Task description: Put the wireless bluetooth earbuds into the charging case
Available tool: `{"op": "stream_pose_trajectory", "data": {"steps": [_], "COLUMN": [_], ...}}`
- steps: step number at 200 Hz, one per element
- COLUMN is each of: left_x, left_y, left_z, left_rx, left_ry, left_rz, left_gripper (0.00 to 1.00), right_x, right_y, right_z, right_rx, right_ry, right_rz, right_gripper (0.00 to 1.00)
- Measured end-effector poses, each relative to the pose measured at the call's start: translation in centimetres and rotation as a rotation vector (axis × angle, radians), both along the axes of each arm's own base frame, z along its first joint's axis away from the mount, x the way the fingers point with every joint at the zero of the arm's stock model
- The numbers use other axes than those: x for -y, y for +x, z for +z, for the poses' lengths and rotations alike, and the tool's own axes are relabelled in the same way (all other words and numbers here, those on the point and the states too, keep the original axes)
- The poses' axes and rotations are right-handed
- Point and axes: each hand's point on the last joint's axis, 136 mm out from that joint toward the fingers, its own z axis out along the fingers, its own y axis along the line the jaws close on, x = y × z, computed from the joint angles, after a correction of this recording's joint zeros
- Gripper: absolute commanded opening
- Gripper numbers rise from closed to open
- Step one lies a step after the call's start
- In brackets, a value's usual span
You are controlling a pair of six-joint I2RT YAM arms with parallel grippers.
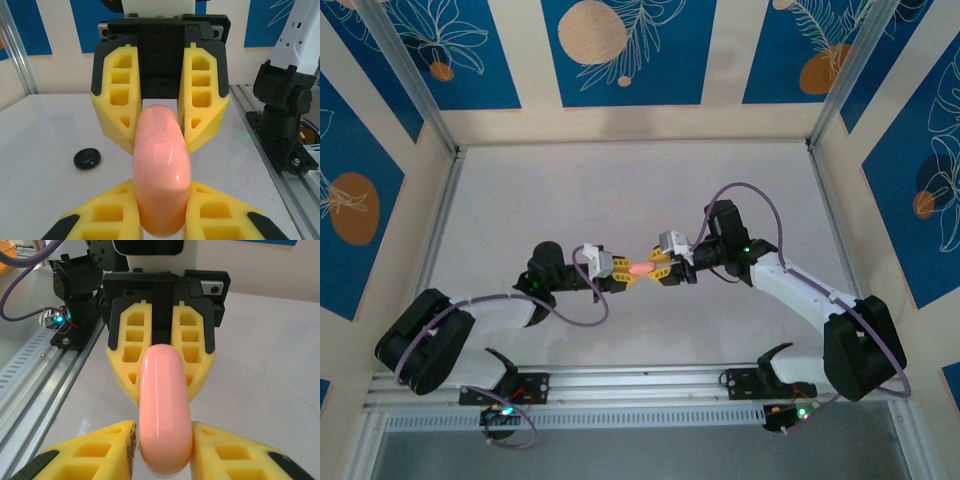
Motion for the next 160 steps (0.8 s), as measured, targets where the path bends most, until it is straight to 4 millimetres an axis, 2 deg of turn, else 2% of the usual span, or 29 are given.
{"op": "stream_pose_trajectory", "data": {"steps": [16,30,53,71,90,123,137,160], "left_x": [0.0,-0.1,-0.1,-0.2,-0.3,-0.9,-1.3,-2.5], "left_y": [-0.1,0.0,0.1,0.3,0.6,1.5,2.0,3.3], "left_z": [0.0,0.0,0.1,0.2,0.3,0.5,0.3,-0.6], "left_rx": [-0.003,-0.003,0.000,0.000,0.007,0.013,0.006,-0.026], "left_ry": [0.002,0.003,0.001,0.002,0.004,0.015,0.025,0.058], "left_rz": [-0.003,-0.002,0.009,0.024,0.048,0.124,0.174,0.298], "left_gripper": [0.20,0.27,0.44,0.64,0.78,0.90,1.00,1.00], "right_x": [-0.1,-0.1,0.0,0.3,1.0,2.4,2.9,3.5], "right_y": [0.1,0.1,-0.1,-0.1,-0.1,0.3,0.3,0.5], "right_z": [0.0,0.0,0.0,-0.1,-0.1,0.5,0.1,-1.0], "right_rx": [0.003,0.009,0.013,0.001,-0.021,-0.090,-0.152,-0.281], "right_ry": [0.002,0.002,0.003,-0.004,-0.019,-0.037,-0.059,-0.107], "right_rz": [0.005,0.007,0.017,0.011,-0.014,-0.104,-0.150,-0.235], "right_gripper": [0.14,0.10,0.08,0.06,0.05,0.05,0.05,0.05]}}
